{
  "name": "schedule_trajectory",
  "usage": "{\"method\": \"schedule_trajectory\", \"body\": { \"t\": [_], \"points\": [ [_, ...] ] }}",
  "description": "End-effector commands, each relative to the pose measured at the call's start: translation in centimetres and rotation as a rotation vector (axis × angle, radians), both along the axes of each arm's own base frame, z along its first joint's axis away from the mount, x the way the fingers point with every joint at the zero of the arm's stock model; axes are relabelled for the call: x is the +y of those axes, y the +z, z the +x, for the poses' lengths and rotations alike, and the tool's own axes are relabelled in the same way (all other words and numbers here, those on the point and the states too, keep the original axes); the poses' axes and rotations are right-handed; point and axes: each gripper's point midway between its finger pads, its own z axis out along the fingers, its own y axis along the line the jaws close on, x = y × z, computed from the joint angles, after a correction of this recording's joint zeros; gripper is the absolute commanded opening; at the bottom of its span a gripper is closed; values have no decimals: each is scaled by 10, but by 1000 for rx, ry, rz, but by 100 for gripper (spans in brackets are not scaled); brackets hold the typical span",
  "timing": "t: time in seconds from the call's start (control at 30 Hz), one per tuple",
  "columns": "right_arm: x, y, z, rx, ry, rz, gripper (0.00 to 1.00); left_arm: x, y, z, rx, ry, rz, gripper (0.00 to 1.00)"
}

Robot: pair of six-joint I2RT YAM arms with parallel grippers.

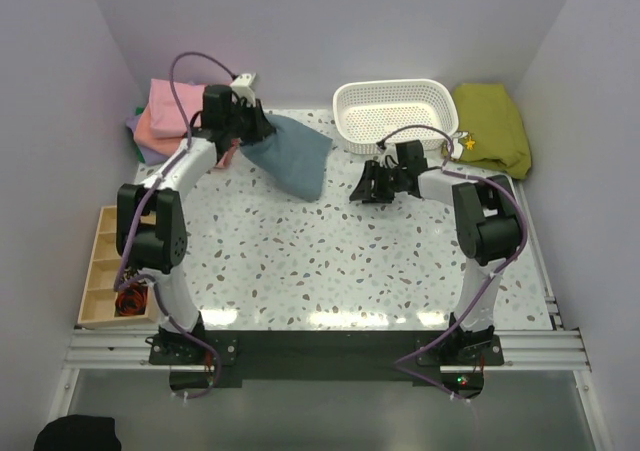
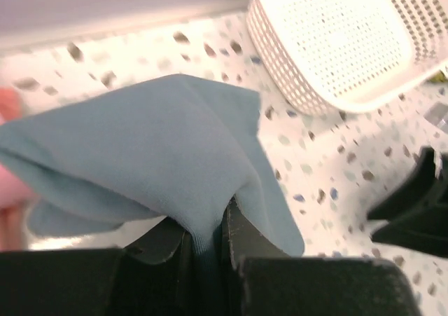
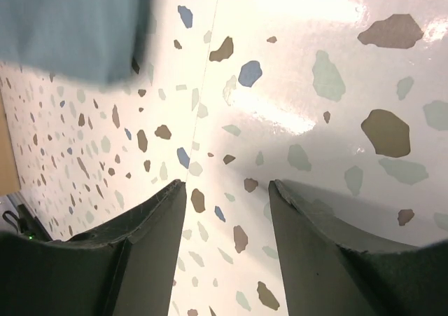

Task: Fold and stack the t-shirts
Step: Put the neatly folded tshirt into the corner of the board with the left arm

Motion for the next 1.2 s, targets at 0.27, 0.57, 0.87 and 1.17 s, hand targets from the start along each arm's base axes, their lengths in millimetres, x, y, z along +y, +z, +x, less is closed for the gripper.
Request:
{"method": "schedule_trajectory", "body": {
  "t": [0.27,0.57,0.87,1.17],
  "points": [
    [-4,-21,-22,96,6,-64,56,136,53,126,-85,172,227,0],
    [3,-39,-21,139,24,-51,56,244,61,141,-185,232,239,0],
    [20,-51,-22,164,55,-46,56,282,127,135,-345,271,257,0],
    [28,-54,-31,173,85,-53,56,352,63,127,-189,479,305,0]
  ]
}}
